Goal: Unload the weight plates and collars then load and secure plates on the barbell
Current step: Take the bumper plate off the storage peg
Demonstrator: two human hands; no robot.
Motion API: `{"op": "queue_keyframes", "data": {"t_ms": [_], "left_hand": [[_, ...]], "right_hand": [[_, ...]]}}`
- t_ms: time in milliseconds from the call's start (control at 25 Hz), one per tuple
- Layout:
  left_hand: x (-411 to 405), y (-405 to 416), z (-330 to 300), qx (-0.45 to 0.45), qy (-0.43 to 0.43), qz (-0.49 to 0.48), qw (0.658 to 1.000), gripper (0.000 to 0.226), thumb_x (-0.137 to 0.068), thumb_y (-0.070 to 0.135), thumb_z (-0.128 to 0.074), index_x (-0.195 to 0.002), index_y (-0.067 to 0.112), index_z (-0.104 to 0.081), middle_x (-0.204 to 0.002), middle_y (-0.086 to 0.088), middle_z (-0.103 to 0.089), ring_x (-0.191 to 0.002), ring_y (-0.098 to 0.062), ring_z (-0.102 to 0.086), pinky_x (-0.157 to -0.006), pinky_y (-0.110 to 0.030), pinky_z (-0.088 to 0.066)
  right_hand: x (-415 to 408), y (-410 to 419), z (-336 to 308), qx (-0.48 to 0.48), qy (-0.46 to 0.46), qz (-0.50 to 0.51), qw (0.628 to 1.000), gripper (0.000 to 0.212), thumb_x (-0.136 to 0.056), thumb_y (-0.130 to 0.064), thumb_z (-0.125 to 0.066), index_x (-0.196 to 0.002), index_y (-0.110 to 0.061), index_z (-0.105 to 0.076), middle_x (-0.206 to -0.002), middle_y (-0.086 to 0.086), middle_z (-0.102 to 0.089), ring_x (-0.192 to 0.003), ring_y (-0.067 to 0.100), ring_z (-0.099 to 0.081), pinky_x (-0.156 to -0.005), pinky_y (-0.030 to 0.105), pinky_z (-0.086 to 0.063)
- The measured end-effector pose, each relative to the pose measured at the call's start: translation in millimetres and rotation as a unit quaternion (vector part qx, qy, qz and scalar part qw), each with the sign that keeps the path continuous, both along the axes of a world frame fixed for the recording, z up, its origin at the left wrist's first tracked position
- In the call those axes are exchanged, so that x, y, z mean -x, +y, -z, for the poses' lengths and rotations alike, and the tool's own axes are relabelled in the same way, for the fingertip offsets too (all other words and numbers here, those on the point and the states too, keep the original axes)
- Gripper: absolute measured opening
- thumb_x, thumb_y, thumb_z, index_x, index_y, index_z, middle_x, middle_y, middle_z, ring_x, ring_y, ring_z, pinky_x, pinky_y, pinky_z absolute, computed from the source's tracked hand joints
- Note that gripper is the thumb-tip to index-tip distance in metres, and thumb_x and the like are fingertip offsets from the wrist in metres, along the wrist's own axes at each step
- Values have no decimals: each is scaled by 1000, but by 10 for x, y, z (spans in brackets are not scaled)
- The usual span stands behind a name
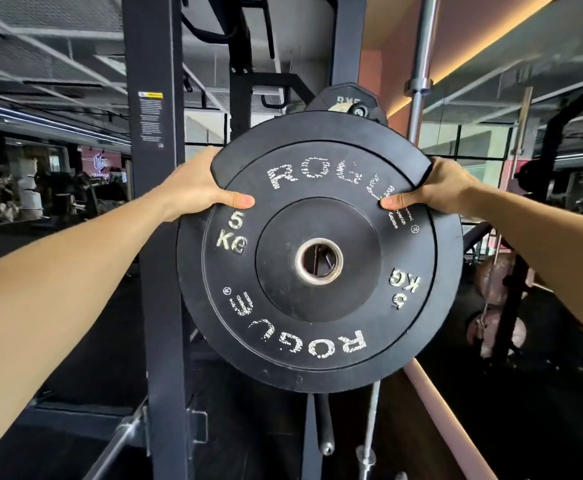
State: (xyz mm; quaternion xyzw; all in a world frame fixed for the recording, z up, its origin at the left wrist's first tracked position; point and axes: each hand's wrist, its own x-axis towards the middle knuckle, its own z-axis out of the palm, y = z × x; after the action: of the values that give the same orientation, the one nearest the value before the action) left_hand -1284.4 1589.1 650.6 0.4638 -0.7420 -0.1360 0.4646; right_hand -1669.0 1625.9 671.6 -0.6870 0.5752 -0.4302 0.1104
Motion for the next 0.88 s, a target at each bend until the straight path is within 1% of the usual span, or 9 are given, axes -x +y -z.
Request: {"op": "queue_keyframes", "data": {"t_ms": [80,160,240,320,400,520,600,760,880], "left_hand": [[217,-84,1,-3,-3,3,1000,95,-49,46,-96,-132,34,-49,-117,15,-64,-110,-10,-60,-93,-32,-48],[407,-170,22,-10,-6,4,1000,92,-51,45,-95,-129,32,-49,-116,14,-65,-108,-10,-61,-91,-32,-49],[564,-301,84,-19,-10,7,1000,90,-50,46,-96,-127,31,-50,-115,13,-65,-106,-10,-62,-90,-32,-50],[679,-464,167,-29,-10,12,999,89,-52,44,-96,-126,28,-50,-113,12,-66,-104,-9,-63,-87,-30,-51],[765,-618,241,-40,-12,11,999,89,-51,45,-96,-125,27,-51,-112,12,-67,-102,-9,-64,-86,-30,-52],[887,-847,365,-50,-11,13,999,85,-55,38,-95,-126,24,-51,-110,11,-66,-100,-7,-64,-79,-25,-50],[951,-1033,432,-58,-11,5,998,85,-56,36,-95,-126,21,-50,-110,10,-66,-99,-7,-63,-80,-26,-50],[985,-1396,604,-69,-20,0,997,89,-51,40,-97,-126,23,-52,-113,8,-67,-104,-11,-64,-93,-36,-52],[1012,-1636,755,-73,-11,-16,997,85,-54,38,-96,-124,21,-51,-111,9,-65,-104,-12,-62,-90,-33,-51]], "right_hand": [[219,-41,0,-4,-1,-2,1000,85,-18,-58,-94,-95,-32,-74,-94,-10,-76,-93,16,-71,-94,38,-54],[419,-114,31,-10,-3,-1,1000,83,-20,-57,-95,-96,-31,-73,-93,-11,-76,-93,16,-71,-94,38,-54],[567,-202,130,-18,-2,-1,1000,73,-25,-52,-95,-92,-31,-74,-89,-12,-76,-91,14,-71,-92,36,-54],[663,-342,218,-24,-8,-11,1000,61,-32,-43,-95,-88,-29,-74,-85,-13,-76,-88,12,-72,-90,34,-55],[756,-503,297,-27,-12,-18,999,55,-37,-35,-94,-87,-26,-73,-84,-14,-76,-85,10,-73,-88,32,-55],[865,-782,413,-42,-10,-20,999,62,-33,-41,-95,-90,-26,-75,-87,-11,-77,-85,10,-73,-89,33,-55],[911,-992,503,-49,-6,-8,999,63,-32,-44,-95,-89,-28,-75,-89,-10,-77,-87,11,-72,-91,34,-55],[944,-1308,688,-63,-23,-9,998,57,-37,-40,-95,-88,-27,-74,-89,-10,-76,-86,8,-71,-91,31,-53],[887,-1548,809,-64,-44,-23,997,42,-51,-24,-94,-84,-28,-68,-87,-13,-72,-79,-1,-67,-88,28,-52]]}}
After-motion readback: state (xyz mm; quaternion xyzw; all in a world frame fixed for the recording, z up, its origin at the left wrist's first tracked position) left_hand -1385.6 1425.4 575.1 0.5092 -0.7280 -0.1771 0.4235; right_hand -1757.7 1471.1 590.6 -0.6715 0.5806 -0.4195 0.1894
